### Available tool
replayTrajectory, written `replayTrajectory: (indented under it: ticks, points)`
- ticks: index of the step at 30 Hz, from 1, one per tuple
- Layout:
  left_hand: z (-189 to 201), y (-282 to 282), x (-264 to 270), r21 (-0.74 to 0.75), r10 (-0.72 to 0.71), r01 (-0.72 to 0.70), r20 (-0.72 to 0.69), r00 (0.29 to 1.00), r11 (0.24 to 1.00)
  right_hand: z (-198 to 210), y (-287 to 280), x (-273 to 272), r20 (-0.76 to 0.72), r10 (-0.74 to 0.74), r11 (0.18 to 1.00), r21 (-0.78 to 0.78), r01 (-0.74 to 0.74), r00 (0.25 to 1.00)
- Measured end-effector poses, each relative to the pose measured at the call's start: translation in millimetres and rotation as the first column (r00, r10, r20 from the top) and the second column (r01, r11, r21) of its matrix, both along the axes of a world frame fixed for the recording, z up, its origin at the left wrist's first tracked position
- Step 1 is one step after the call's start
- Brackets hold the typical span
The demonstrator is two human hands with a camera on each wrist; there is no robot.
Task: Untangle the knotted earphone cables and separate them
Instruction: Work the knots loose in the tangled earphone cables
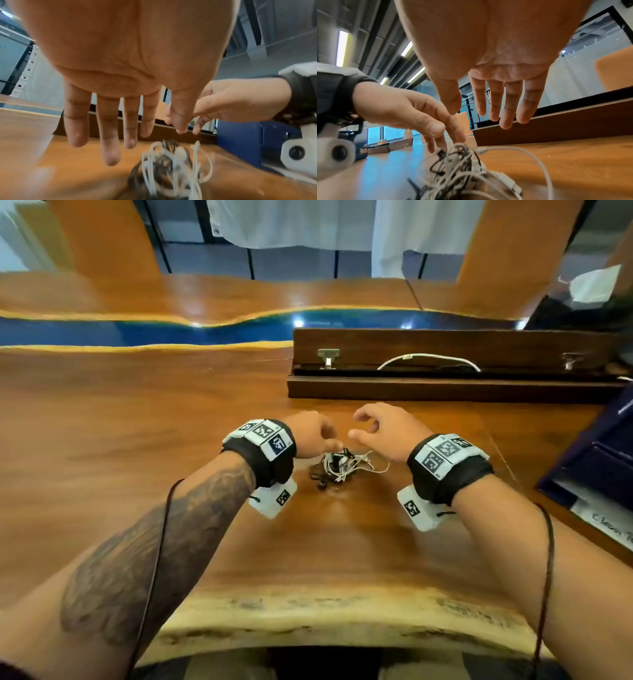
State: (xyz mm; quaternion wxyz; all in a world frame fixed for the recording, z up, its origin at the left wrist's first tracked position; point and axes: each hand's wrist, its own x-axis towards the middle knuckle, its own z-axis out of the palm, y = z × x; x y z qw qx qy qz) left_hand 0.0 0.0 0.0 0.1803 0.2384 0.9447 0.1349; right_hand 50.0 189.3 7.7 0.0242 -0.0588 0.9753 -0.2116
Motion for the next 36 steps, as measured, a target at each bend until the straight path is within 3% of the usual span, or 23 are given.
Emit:
replayTrajectory:
  ticks: [8, 15, 21, 26, 29, 32, 34, 36]
  points:
    - [-37, 18, 29, -0.047, 0.08, -0.085, -0.09, 0.993, 0.995, -21, -5, 20, 0.074, 0.029, 0.993, 0.109, -0.037, 0.997]
    - [-36, 17, 21, 0.292, 0.144, -0.1, -0.133, 0.981, 0.951, -36, -3, 13, 0.044, 0.011, 1.0, -0.03, -0.01, 0.999]
    - [-40, 20, -10, 0.663, 0.267, -0.143, -0.089, 0.96, 0.735, -40, 4, -16, -0.13, -0.084, 0.931, -0.364, 0.031, 0.988]
    - [-48, 21, -26, 0.882, 0.319, -0.218, 0.082, 0.944, 0.419, -43, -1, -38, -0.188, -0.163, 0.771, -0.637, 0.006, 0.969]
    - [-61, 17, -28, 0.925, 0.235, -0.301, 0.248, 0.94, 0.23, -50, -2, -41, -0.154, -0.22, 0.621, -0.784, 0.017, 0.963]
    - [-62, 16, -28, 0.913, 0.102, -0.358, 0.344, 0.933, 0.194, -52, -1, -39, -0.109, -0.265, 0.496, -0.867, 0.039, 0.958]
    - [-59, 14, -28, 0.923, 0.098, -0.321, 0.307, 0.947, 0.212, -50, 0, -39, -0.095, -0.266, 0.447, -0.894, 0.035, 0.959]
    - [-57, 12, -26, 0.944, 0.123, -0.277, 0.258, 0.958, 0.178, -47, 0, -37, -0.101, -0.266, 0.433, -0.901, 0.025, 0.959]
